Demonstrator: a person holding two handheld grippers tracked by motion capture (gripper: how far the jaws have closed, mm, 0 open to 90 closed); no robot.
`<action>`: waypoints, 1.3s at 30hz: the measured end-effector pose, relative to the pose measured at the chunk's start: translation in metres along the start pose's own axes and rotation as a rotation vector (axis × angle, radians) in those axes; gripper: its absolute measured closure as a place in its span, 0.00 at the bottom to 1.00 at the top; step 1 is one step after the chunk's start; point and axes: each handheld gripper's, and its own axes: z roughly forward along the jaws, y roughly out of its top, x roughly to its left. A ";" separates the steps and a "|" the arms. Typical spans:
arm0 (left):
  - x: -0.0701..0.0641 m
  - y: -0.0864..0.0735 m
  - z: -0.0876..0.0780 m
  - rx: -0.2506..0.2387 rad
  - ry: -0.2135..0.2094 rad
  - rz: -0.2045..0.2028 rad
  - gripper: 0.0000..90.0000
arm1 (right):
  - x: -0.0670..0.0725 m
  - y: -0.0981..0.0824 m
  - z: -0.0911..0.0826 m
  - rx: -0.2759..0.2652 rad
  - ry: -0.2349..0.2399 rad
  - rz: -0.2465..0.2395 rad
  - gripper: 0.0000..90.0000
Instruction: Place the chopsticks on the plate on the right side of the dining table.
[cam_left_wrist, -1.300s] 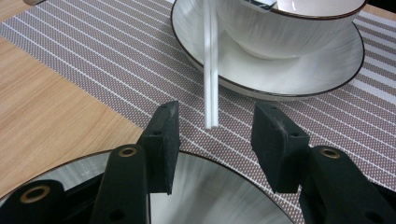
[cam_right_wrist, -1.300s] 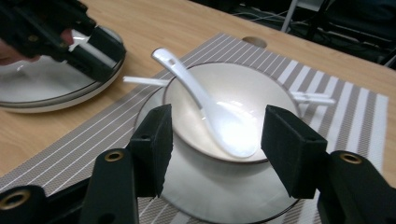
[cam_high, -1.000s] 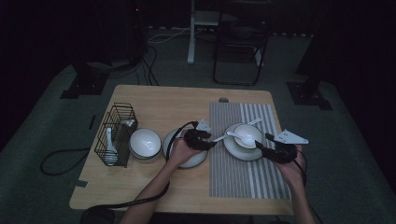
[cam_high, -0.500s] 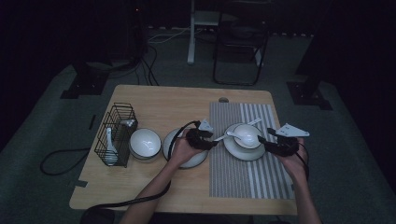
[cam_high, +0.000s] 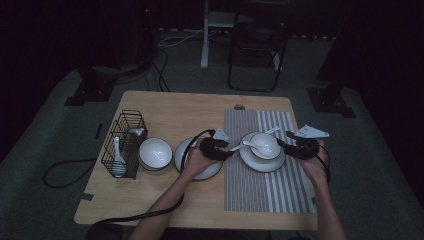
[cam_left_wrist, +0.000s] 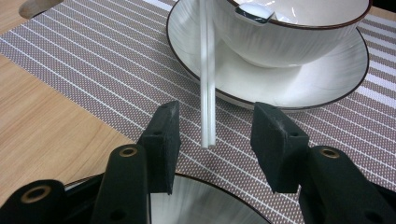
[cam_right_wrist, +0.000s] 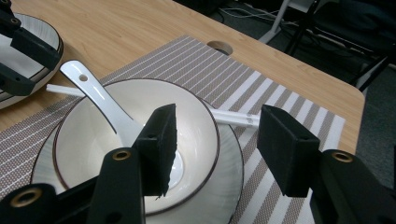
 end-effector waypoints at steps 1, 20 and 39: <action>0.000 0.000 0.000 0.000 0.000 0.000 0.59 | 0.000 0.000 0.000 0.000 0.000 0.000 0.52; 0.001 0.000 -0.001 0.006 0.005 0.025 0.58 | -0.021 0.009 0.030 -0.011 -0.051 0.082 0.53; -0.001 -0.001 0.006 0.023 -0.002 0.042 0.64 | -0.036 0.007 0.070 0.036 -0.090 0.173 0.48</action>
